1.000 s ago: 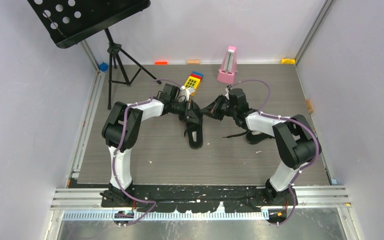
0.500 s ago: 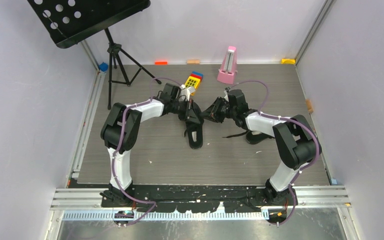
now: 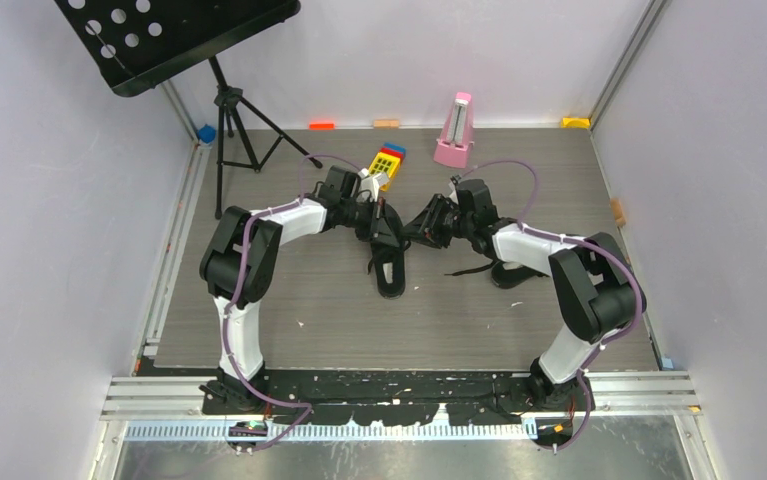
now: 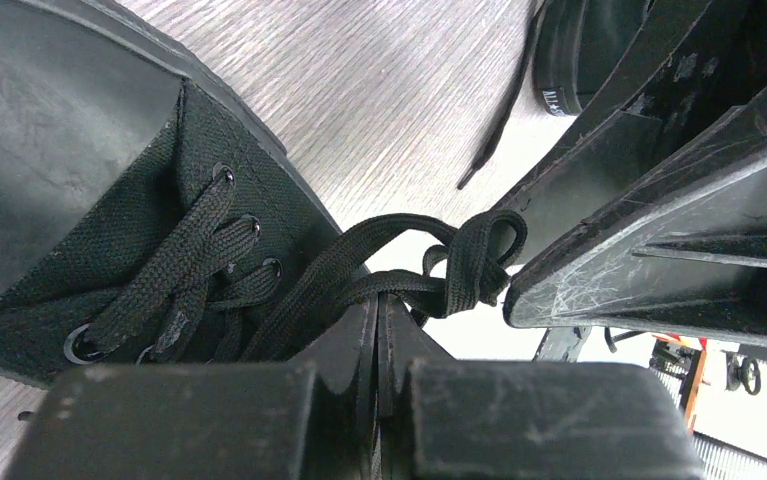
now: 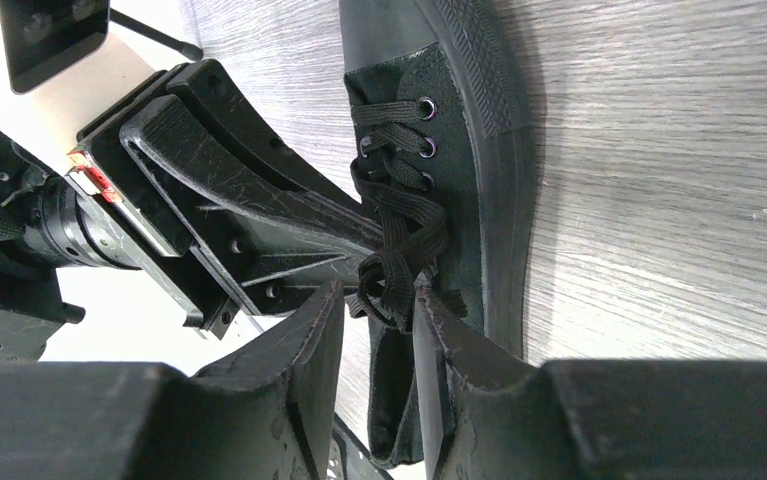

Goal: Tie the shoes
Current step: Wrap the shoelace around the shoelace.

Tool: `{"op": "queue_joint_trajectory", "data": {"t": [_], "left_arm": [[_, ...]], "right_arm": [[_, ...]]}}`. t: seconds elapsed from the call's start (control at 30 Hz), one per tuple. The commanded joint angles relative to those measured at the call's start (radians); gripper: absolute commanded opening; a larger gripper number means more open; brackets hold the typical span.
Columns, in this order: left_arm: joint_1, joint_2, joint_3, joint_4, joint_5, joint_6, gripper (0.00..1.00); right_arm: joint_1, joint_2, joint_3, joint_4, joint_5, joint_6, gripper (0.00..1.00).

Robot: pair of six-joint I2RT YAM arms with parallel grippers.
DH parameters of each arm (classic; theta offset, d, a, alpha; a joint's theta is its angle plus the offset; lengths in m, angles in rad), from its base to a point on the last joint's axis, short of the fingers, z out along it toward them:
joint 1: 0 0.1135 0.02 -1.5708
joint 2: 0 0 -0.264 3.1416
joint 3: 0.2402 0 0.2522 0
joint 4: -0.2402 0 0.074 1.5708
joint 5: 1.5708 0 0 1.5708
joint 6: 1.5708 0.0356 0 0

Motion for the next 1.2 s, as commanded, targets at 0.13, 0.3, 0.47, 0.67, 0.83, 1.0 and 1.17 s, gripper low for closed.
{"op": "queue_joint_trajectory", "data": {"t": [0.13,0.3,0.47,0.67,0.83,1.0,1.17], "left_arm": [[0.001,-0.039,-0.01,-0.015,-0.023,0.028,0.0],[0.002,-0.044,-0.009,-0.02,-0.027,0.032,0.0],[0.002,-0.044,-0.007,-0.021,-0.029,0.031,0.0],[0.001,-0.042,-0.005,-0.024,-0.032,0.033,0.0],[0.002,-0.041,-0.003,-0.026,-0.037,0.034,0.0],[0.002,-0.041,-0.001,-0.028,-0.039,0.032,0.0],[0.002,-0.045,-0.005,-0.016,-0.043,0.018,0.0]], "right_arm": [[-0.001,-0.046,0.036,-0.009,0.014,-0.028,0.39],[-0.001,-0.047,0.051,-0.067,0.045,-0.065,0.44],[-0.002,-0.034,0.063,-0.081,0.049,-0.08,0.44],[-0.001,-0.036,0.069,-0.103,0.067,-0.1,0.49],[-0.001,-0.036,0.086,-0.142,0.088,-0.127,0.5],[-0.001,-0.011,0.107,-0.142,0.09,-0.135,0.51],[-0.003,0.014,0.135,-0.155,0.107,-0.144,0.51]]}}
